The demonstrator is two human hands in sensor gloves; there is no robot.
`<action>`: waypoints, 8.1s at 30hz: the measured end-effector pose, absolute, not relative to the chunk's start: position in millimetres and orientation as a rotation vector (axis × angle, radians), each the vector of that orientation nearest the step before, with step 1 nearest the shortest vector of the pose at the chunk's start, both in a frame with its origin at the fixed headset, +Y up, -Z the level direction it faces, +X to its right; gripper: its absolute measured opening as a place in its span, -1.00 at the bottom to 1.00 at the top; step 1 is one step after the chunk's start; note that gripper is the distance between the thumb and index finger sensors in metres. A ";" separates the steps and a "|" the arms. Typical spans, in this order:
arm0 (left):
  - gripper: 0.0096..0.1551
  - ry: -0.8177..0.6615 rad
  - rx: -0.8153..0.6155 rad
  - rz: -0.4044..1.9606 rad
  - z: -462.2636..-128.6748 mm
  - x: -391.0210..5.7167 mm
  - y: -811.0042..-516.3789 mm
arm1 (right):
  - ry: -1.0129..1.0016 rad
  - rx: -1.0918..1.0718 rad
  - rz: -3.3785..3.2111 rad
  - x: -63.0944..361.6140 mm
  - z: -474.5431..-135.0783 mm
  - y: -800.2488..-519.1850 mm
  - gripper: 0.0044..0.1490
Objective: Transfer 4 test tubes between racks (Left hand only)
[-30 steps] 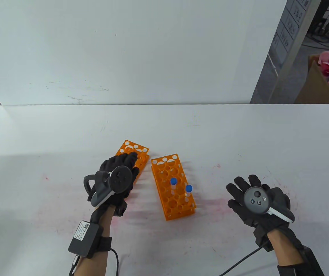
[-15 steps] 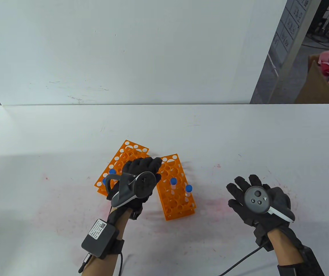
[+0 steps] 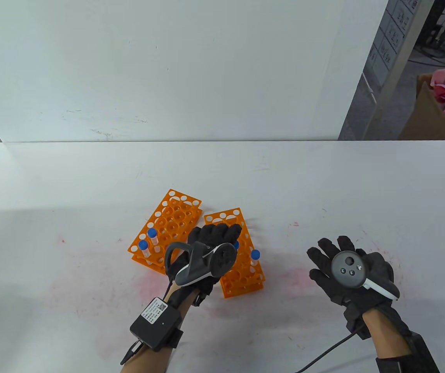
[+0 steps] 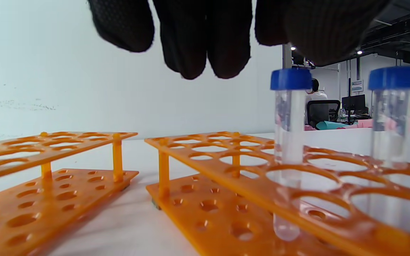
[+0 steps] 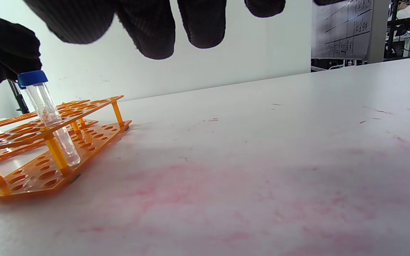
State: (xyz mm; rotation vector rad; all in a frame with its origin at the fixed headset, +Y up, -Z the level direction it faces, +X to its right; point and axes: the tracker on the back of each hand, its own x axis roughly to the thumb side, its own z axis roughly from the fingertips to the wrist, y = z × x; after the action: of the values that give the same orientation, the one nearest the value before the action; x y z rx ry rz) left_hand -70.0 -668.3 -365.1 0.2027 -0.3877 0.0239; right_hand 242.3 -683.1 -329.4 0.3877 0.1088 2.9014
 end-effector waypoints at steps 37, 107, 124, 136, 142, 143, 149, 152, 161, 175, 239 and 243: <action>-0.35 -0.371 0.259 -0.084 -364.3 -50.1 -668.2 | 0.120 0.388 2.895 243.1 -329.8 -683.2 -0.23; -0.36 -0.066 0.180 -0.145 -382.7 -183.3 -623.6 | 0.187 0.409 2.900 241.5 -329.8 -687.4 -0.23; -0.37 -0.112 0.130 -0.294 -386.7 -172.1 -644.4 | 0.189 0.415 2.892 240.4 -329.6 -687.0 -0.23; -0.39 -0.148 0.132 -0.362 -386.7 -164.3 -653.5 | 0.180 0.420 2.889 240.9 -329.6 -686.8 -0.23; -0.44 -0.155 0.122 -0.366 -387.4 -164.3 -658.7 | 0.182 0.417 2.890 241.0 -329.5 -687.1 -0.23; -0.43 -0.154 0.131 -0.365 -387.7 -164.7 -658.9 | 0.182 0.417 2.892 241.0 -329.3 -687.2 -0.23; -0.44 -0.157 0.120 -0.372 -387.6 -163.7 -658.5 | 0.184 0.418 2.893 240.8 -329.2 -687.3 -0.23; -0.44 -0.157 0.117 -0.366 -387.3 -163.5 -658.3 | 0.191 0.418 2.893 240.8 -329.3 -687.4 -0.23; -0.45 -0.161 0.116 -0.373 -386.6 -162.8 -657.8 | 0.189 0.418 2.893 240.7 -329.2 -687.5 -0.23; -0.45 -0.159 0.108 -0.372 -385.3 -162.6 -654.9 | 0.191 0.419 2.895 240.5 -329.6 -687.8 -0.23; -0.30 -0.473 0.160 -0.337 -349.6 5.6 -674.7 | 0.201 0.401 2.880 241.6 -331.2 -686.3 -0.23; -0.33 -0.472 0.170 -0.327 -348.5 5.8 -673.9 | 0.201 0.403 2.881 241.7 -331.4 -686.5 -0.23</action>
State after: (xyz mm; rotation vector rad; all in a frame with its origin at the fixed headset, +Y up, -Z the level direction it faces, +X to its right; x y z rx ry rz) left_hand 5.8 -673.9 -348.5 0.1699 -0.4719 -0.3273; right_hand 241.7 -686.5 -331.4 0.4033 0.2012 2.8814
